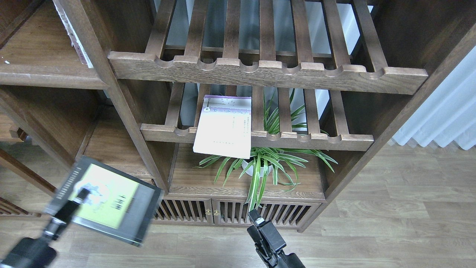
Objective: Organize books on shelf
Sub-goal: 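Carry the white book with the left gripper into the side compartment, then withdraw the left gripper from the side compartment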
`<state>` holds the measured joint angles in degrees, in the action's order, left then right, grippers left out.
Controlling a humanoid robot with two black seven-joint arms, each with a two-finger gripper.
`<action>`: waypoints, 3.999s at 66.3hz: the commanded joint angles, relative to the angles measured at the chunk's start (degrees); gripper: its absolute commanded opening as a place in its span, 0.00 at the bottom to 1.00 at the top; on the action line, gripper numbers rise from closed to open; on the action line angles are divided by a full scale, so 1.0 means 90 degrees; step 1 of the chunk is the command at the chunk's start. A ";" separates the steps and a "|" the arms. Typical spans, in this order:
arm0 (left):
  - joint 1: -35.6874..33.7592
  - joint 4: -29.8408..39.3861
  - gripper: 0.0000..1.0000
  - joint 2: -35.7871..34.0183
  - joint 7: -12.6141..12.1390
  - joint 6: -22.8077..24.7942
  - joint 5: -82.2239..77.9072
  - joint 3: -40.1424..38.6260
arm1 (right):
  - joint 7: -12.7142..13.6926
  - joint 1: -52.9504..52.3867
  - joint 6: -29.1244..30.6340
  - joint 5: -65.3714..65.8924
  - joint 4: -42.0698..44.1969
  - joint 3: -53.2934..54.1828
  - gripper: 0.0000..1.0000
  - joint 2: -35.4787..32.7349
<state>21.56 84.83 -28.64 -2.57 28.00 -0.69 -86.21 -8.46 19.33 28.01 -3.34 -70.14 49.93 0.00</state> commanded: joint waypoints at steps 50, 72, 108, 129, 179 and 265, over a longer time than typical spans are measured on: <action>-0.1575 -0.0148 0.07 -0.2540 -0.0222 0.0000 -0.0040 -0.1828 | 0.0002 -0.0009 -0.0001 0.0000 0.0098 -0.0079 0.99 0.0000; -0.3450 -0.0685 0.07 -0.2872 -0.0613 0.0000 -0.1221 -0.1486 | 0.0002 -0.0009 -0.0001 0.0009 0.0089 -0.0088 0.99 0.0000; -0.6340 -0.1896 0.07 -0.2482 -0.0691 0.0000 -0.2950 -0.0217 | 0.0002 -0.0009 -0.0001 0.0000 0.0089 -0.0079 0.99 0.0000; -0.7405 -0.2453 0.07 -0.2033 -0.0730 0.0000 -0.3312 0.0496 | 0.0002 -0.0009 -0.0001 0.0000 0.0089 -0.0079 0.99 0.0000; -1.0072 -0.4172 0.08 -0.1290 -0.1111 0.0000 -0.3302 0.2596 | -0.0007 -0.0009 -0.0001 -0.0010 0.0069 -0.0030 0.99 0.0000; -0.9652 -0.4104 0.53 -0.0831 -0.1297 0.0000 -0.3263 0.2538 | -0.0007 -0.0048 -0.0001 -0.0010 0.0059 -0.0020 0.99 0.0000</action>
<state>-66.67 47.37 -35.26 -14.67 27.98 -30.39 -62.81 -8.53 18.89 28.00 -3.43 -69.61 49.75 0.00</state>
